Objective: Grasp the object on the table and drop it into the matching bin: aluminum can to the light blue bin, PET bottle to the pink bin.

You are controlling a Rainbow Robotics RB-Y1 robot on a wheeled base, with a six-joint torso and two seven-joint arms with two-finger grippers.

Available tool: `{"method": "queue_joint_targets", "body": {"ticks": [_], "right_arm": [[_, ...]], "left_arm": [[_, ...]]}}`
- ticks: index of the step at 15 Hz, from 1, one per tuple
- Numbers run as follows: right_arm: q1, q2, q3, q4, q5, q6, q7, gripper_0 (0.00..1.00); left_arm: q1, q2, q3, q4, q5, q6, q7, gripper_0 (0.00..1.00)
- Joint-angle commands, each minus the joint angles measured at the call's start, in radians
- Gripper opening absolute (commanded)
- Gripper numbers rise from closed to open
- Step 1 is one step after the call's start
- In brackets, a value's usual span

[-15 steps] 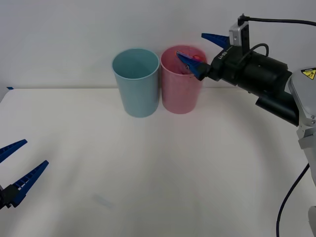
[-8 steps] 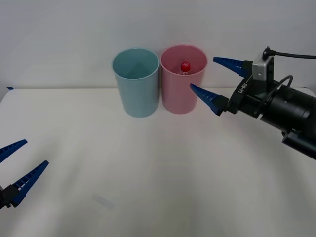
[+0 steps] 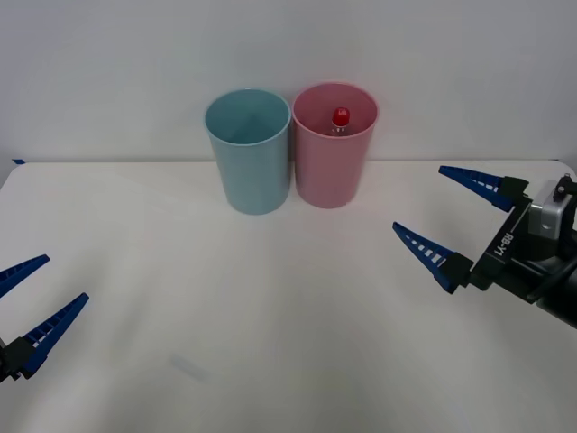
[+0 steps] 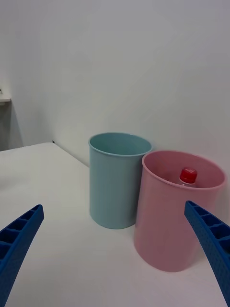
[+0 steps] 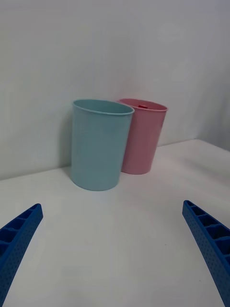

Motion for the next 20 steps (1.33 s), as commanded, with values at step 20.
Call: {"method": "queue_joint_targets", "body": {"ticks": [20], "right_arm": [[0.502, 0.125, -0.283, -0.013, -0.216, -0.162, 0.239, 1.00]], "left_arm": [[0.000, 0.000, 0.000, 0.000, 0.000, 0.000, 0.000, 1.00]]}}
